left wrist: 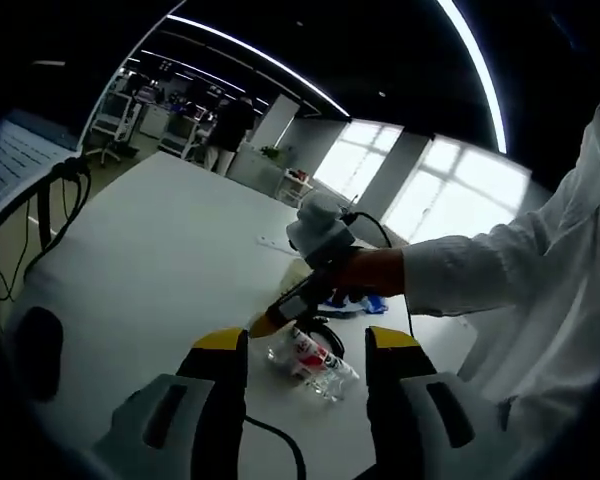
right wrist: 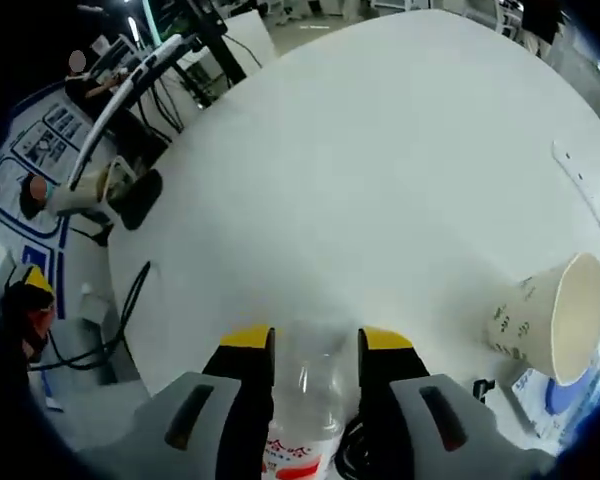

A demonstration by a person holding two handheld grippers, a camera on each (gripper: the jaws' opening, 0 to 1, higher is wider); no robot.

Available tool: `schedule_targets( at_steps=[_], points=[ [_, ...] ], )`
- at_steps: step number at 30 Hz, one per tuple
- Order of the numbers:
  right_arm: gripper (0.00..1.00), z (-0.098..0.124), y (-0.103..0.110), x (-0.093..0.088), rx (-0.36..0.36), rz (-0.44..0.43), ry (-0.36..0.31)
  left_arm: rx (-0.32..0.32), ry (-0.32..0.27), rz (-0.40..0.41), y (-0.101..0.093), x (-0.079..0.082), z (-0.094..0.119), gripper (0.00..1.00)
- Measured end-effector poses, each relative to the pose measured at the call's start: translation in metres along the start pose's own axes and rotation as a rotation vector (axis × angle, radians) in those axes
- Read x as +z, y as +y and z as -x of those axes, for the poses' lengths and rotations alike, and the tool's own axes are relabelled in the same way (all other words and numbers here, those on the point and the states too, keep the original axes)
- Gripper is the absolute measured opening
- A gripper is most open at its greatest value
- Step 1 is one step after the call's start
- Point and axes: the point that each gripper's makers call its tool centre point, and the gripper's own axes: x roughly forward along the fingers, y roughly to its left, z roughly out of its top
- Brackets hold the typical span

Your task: Arrange the tabletop items into an orderly group along one side of the table until the central work area is clear of visible clutter.

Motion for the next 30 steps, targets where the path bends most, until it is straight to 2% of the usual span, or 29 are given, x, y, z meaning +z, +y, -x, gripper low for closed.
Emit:
schedule_targets(
  at_steps=[6,15,22,30],
  points=[
    [0.22,-0.004,0.002,0.001,0.0,-0.04,-0.002,0.001,0.001,-0.001,0.002,-0.002,0.0,0.47],
    [0.2,0.0,0.003,0.001,-0.027,-0.064,-0.008,-0.001,0.012,-0.001,0.002,-0.005,0.0,0.47],
    [0.19,0.012,0.009,0.003,-0.028,-0.043,-0.029,-0.012,0.026,-0.007,-0.002,-0.007,-0.003,0.47],
    [0.19,0.036,0.014,0.009,-0.033,-0.033,-0.104,-0.044,0.058,-0.012,-0.008,-0.015,-0.018,0.48]
  ],
)
